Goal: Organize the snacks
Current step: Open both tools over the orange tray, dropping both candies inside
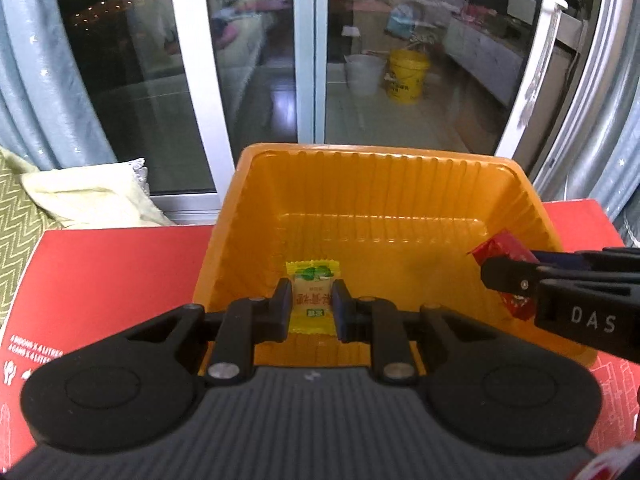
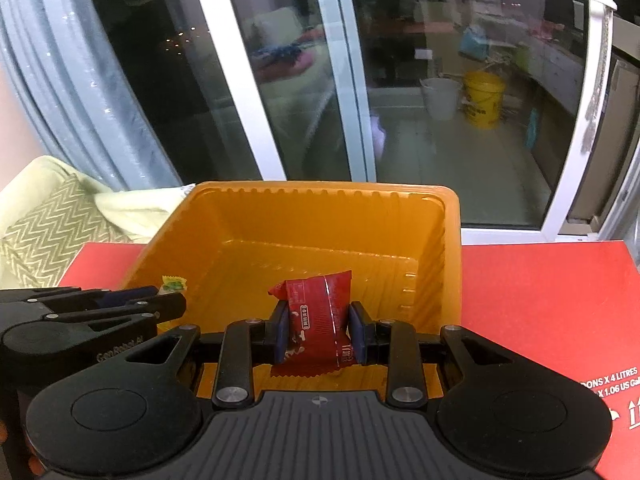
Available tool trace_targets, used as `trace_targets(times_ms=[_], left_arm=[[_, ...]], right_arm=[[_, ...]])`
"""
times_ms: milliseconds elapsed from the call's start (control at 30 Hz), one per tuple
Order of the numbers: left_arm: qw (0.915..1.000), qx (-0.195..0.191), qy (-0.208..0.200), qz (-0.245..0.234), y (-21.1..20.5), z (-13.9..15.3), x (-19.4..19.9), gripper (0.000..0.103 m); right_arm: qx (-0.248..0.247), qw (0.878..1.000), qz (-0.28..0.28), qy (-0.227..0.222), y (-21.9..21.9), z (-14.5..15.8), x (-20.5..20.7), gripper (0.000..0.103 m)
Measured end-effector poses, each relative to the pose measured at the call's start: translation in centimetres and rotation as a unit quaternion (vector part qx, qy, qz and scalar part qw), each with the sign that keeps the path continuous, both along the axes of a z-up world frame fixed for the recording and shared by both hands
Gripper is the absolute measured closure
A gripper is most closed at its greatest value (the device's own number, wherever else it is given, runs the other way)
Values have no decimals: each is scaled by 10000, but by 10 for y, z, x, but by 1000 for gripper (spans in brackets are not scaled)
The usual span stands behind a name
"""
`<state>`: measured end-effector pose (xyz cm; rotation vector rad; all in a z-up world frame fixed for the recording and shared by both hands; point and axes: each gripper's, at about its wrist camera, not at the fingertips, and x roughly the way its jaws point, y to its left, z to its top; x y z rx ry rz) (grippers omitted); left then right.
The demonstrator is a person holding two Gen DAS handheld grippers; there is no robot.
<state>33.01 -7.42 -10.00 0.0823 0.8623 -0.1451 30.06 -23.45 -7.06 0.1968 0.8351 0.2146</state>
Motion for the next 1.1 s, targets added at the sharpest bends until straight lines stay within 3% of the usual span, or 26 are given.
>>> trace_targets(times_ms=[200,267,633,700,800,1100], left_arm=[[9998,-46,107,-162,-2,-12,10,82],[9998,-75,111,-175,-2,-13,12,77],[9996,-217,62,-153,11,-4,13,71],[9996,-246,36,-109,16,-2,10,67],[9996,-296,-2,-11,24,1,5,62],[9989,-406,2,237,38,18,-31,59]], right_arm=[[-13,9999,-160,40,-2,-3,7,72],[13,9998,-174,30,-2,-3,8,72],[-22,9997,-231,-50,2,0,6,71],[101,9998,-189,8,0,0,7,64],[177,9994,-269,-108,-3,2,3,44],[328,9988,-230,-287,-18,18,-28,42]])
